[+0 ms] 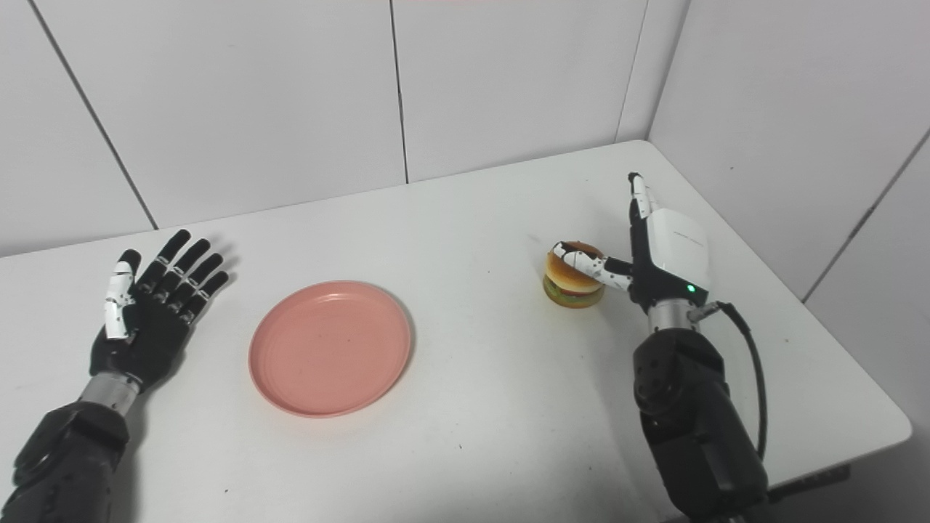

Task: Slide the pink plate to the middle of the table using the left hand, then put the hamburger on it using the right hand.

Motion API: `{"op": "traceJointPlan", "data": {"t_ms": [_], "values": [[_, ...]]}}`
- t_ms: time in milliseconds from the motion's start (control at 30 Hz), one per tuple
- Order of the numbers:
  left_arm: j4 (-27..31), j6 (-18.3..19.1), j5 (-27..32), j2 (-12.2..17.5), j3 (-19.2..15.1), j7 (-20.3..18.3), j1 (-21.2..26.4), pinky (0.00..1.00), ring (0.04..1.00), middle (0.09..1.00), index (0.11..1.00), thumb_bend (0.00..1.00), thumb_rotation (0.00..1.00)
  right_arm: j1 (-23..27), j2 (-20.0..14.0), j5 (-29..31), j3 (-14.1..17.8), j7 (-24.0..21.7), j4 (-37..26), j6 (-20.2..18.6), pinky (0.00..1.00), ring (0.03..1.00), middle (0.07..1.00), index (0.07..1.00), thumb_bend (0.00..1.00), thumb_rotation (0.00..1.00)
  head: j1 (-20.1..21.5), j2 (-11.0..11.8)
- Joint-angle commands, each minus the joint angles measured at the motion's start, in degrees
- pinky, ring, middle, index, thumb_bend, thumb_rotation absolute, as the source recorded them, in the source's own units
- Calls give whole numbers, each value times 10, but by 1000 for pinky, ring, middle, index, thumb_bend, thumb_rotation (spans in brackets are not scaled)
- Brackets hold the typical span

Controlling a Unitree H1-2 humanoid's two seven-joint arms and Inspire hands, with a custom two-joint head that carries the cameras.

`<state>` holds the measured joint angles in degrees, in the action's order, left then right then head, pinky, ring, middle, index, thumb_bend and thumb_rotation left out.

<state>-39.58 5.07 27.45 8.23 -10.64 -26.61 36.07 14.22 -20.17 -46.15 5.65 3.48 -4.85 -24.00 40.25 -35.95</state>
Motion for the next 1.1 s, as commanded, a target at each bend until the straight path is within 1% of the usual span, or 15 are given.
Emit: {"op": "traceJointPlan", "data": {"t_ms": [0,133,300,400,567,800,900,1067], "values": [[-25,37,-16,5,4,19,-37,883,870,878,874,402,1000,12,-9,-1,-3,7,-12,-5,779,901,933,973,1000,814,1,0],[-19,41,-17,5,5,22,-39,878,868,878,873,403,1000,16,-9,5,-8,3,-9,-8,775,896,929,968,1000,823,1,-2],[-14,45,-17,5,7,25,-41,887,877,888,884,397,1000,23,-8,10,-15,-10,-8,-19,793,908,935,976,1000,812,1,-3],[-12,42,-19,6,9,22,-42,888,877,888,887,400,1000,29,-2,15,-21,-22,-7,-26,784,915,944,980,1000,793,1,-6],[-14,40,-19,7,10,22,-42,885,878,890,887,401,1000,37,1,3,-28,-32,2,-29,764,912,949,985,1000,783,1,-10],[-13,41,-19,8,11,24,-42,885,873,885,886,403,1000,44,3,-2,-26,-35,13,-29,762,913,949,982,1000,759,3,-13],[-15,40,-19,10,12,19,-41,891,876,888,890,405,1000,47,3,-9,-26,-37,20,-29,768,916,951,982,1000,763,3,-15],[-20,35,-19,11,13,16,-40,885,876,887,888,408,1000,50,4,-18,-27,-38,28,-29,757,910,954,979,1000,726,4,-18]]}}
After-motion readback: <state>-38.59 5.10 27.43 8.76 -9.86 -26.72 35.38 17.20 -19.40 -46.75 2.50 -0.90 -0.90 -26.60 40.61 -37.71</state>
